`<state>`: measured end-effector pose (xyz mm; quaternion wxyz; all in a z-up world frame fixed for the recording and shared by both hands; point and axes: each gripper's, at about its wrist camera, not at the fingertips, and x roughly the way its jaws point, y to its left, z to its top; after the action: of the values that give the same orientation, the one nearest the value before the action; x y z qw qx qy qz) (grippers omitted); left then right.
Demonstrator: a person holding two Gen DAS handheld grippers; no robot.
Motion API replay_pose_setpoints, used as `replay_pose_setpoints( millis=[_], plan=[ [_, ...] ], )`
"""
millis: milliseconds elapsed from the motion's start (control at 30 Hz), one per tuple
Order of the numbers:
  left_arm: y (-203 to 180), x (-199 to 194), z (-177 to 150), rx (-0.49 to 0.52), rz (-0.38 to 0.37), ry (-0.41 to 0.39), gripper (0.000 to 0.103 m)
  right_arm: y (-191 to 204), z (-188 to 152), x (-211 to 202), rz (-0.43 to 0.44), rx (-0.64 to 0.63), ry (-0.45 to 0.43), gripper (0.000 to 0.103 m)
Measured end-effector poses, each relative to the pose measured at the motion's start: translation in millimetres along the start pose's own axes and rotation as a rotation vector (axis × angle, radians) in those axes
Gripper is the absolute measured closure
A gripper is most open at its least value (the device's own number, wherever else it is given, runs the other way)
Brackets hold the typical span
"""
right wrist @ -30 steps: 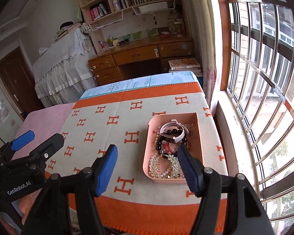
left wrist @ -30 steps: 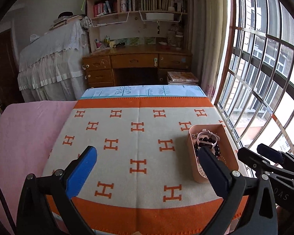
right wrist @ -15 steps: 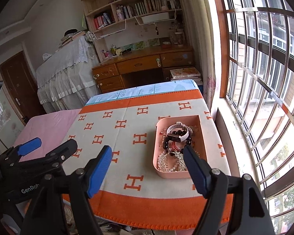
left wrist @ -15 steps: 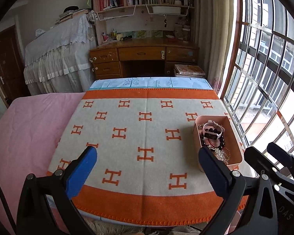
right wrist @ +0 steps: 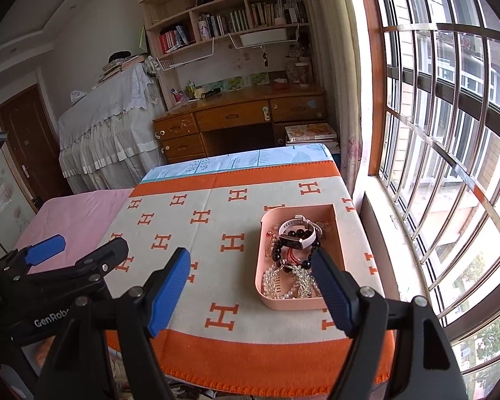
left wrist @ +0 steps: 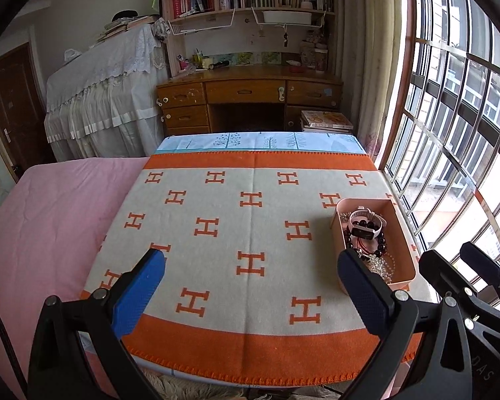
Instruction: Organize jewelry
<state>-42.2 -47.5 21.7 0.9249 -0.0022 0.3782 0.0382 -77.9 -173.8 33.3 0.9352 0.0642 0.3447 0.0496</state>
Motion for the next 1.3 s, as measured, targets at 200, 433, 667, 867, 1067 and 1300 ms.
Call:
replay_pose_setpoints(
  millis=[200,433,667,867,1067,1300],
  plan=[
    [1.8,2.4,0.1,-0.003,0.001,0.009,0.001,-2.1,-1.0,1.2,0.000,0.007,0.008,0.027],
    [2.4,4.5,-1.0,-0.006,0.003,0.014,0.001,0.3,-1.7,1.1,-0.007,0.002,0.006,0.027],
    [1.6,5.3,-1.6,-0.005,0.004,0.015,0.001,0.1,-1.3,1.1,-0.006,0.005,0.008,0.027],
    [1.1,7.0,-3.4,-0.004,0.005,0.023,0.001,-0.4,-1.5,1.4,-0.005,0.006,0.012,0.027],
    [0.9,7.2,-3.9,-0.004,0.005,0.024,0.001,-0.8,-2.5,2.1,-0.005,0.009,0.014,0.027],
    [1.9,7.9,-6.2,-0.003,0.006,0.026,0.001,-0.7,-2.6,1.9,-0.004,0.010,0.015,0.027]
  ],
)
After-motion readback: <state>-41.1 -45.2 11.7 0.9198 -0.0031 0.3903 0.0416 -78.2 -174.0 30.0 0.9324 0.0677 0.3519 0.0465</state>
